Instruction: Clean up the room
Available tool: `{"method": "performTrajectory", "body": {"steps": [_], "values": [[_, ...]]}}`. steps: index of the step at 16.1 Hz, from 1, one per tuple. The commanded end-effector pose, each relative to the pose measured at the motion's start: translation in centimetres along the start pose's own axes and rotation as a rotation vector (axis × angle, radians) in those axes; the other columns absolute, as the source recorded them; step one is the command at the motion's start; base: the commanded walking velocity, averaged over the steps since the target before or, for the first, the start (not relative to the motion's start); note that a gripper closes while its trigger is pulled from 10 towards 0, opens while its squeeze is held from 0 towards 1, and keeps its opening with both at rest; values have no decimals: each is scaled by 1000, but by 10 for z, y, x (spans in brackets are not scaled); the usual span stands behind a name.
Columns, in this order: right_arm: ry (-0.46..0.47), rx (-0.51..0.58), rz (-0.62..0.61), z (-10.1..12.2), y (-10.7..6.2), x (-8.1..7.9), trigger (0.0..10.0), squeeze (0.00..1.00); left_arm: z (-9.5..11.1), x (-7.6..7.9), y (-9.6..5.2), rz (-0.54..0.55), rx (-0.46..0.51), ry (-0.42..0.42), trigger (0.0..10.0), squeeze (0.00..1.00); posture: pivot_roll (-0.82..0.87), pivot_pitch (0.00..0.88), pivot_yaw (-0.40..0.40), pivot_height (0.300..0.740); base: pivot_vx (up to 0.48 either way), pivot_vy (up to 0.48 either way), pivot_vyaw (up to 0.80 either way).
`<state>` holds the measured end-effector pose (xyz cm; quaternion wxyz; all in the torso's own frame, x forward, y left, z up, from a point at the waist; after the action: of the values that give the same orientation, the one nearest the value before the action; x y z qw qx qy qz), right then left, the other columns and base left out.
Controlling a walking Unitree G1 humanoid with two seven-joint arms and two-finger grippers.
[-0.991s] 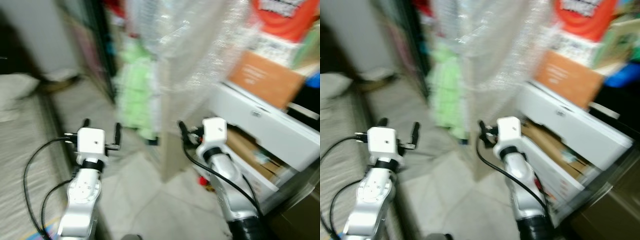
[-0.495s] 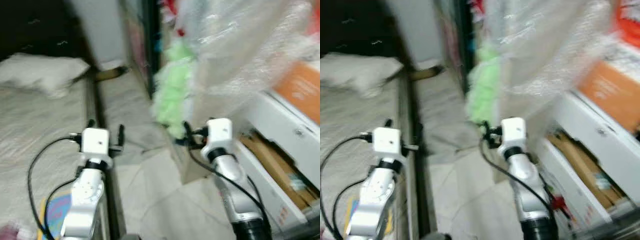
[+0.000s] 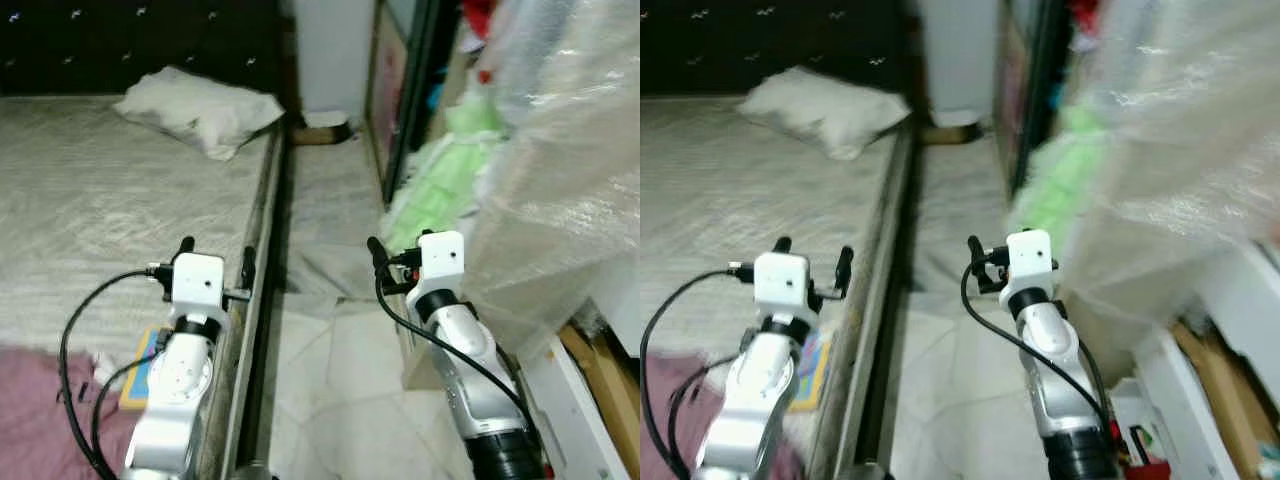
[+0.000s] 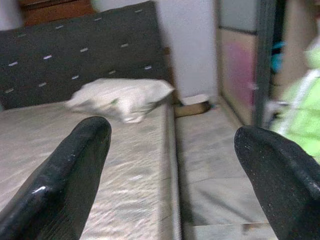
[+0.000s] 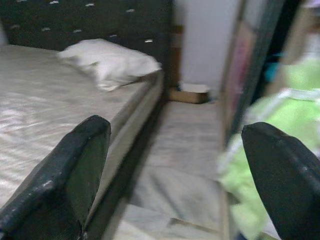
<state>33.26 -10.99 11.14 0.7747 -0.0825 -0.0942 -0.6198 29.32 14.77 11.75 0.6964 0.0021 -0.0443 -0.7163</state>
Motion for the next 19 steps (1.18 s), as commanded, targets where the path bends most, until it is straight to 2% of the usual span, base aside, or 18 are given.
{"method": "performTrajectory", "body": {"steps": [1,19], "values": [[-9,13,3,4,1,0,10000,0,3,0,2,-2,7,9,10000,0,19,0,-21,740,0,0,794],[5,41,18,9,7,0,10000,0,6,-2,5,33,22,28,10000,0,15,0,-20,740,0,0,794]]}}
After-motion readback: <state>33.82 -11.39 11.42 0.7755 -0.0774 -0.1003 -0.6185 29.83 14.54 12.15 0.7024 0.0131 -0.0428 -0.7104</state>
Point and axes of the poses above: a point about 5 cm out from each wrist's last joint towards the gripper, its own y axis pointing out of the wrist towards the gripper, its own z axis along the axis of the wrist's last joint, x = y × z, the point moved 4 cm from there along y, pointing out of the wrist towards the gripper, and after that the axes turned 13 degrees about -y, right-handed, at the moved point
